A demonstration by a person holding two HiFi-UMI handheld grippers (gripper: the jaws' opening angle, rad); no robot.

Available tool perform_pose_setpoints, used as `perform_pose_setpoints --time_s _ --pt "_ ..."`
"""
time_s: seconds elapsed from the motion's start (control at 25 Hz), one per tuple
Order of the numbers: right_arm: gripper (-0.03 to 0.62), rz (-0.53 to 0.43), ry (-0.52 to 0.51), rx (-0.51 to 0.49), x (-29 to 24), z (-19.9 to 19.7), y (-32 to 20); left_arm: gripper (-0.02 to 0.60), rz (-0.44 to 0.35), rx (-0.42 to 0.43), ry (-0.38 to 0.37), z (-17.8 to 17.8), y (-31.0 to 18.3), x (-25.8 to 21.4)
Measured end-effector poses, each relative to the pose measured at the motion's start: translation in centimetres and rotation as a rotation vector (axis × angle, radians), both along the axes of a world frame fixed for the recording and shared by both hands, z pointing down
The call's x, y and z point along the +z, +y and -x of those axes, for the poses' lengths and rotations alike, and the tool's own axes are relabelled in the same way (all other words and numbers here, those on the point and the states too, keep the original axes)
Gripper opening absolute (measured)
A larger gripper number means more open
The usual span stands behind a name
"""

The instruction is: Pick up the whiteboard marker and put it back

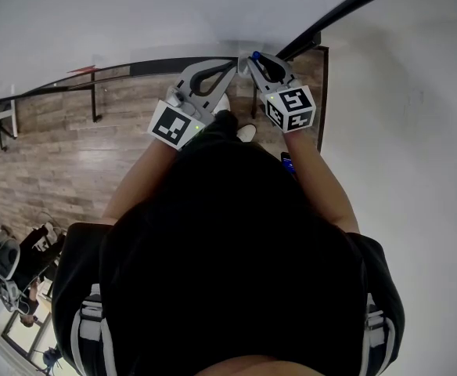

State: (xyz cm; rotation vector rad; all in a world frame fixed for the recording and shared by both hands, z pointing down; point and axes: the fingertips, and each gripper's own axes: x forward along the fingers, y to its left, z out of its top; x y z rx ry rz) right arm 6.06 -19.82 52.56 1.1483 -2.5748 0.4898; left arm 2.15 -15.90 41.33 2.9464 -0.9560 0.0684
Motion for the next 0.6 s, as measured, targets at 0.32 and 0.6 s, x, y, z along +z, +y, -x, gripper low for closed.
perform_pose_setpoints --time_s 0.32,0.6 --pt "0.066 0.078 0.063 0.004 3.3 0.3 -0.2 0.003 0.012 0.003 -0.002 0.4 0.1 0.6" --pt "0.067 0.143 0.110 0.002 5.5 0.0 0.0 0.003 0.014 0.000 0.002 0.6 -0.1 0.4"
